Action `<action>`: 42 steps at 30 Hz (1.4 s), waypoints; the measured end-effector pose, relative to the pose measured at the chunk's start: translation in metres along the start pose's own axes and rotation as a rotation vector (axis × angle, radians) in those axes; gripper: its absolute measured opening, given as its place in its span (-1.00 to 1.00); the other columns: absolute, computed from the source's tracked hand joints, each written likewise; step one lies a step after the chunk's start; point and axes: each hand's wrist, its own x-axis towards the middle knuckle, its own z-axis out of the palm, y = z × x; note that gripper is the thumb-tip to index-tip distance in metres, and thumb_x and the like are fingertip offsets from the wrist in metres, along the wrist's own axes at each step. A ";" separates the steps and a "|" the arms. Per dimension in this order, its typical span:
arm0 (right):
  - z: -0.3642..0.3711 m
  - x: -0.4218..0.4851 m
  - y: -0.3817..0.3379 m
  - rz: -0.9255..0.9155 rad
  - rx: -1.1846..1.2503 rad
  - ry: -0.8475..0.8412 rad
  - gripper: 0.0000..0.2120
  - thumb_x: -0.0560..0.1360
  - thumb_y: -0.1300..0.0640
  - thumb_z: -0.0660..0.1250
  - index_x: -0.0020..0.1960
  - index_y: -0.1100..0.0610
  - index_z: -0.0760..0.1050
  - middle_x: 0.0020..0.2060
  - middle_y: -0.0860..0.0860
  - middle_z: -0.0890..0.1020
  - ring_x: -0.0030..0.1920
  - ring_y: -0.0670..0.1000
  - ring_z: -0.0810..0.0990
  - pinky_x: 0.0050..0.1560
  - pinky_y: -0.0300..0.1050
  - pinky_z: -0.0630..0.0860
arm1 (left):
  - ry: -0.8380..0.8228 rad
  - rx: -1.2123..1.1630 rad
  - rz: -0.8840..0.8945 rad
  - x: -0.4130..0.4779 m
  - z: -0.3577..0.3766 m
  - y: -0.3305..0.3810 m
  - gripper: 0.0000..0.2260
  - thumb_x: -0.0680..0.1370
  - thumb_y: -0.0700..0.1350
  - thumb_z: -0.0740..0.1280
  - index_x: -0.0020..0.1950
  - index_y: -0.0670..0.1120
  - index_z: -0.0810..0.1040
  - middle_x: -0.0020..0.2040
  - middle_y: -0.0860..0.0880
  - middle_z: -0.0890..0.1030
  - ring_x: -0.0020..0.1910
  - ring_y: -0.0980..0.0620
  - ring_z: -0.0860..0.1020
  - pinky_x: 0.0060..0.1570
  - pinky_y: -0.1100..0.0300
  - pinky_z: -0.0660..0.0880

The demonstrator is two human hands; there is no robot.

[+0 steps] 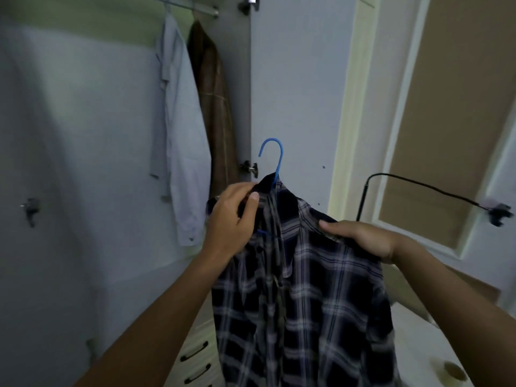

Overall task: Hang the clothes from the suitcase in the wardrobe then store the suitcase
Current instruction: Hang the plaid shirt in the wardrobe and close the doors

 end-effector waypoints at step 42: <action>0.032 0.420 -0.370 -0.432 0.228 -0.100 -0.64 0.59 -0.08 0.32 0.17 0.17 0.68 0.02 0.17 0.74 -0.09 0.16 0.75 -0.13 -0.05 0.68 | 0.280 0.547 0.225 0.333 -0.195 -0.284 -0.87 0.60 -0.24 0.30 0.13 -0.12 0.56 0.03 0.01 0.53 -0.01 0.09 0.55 -0.03 0.16 0.55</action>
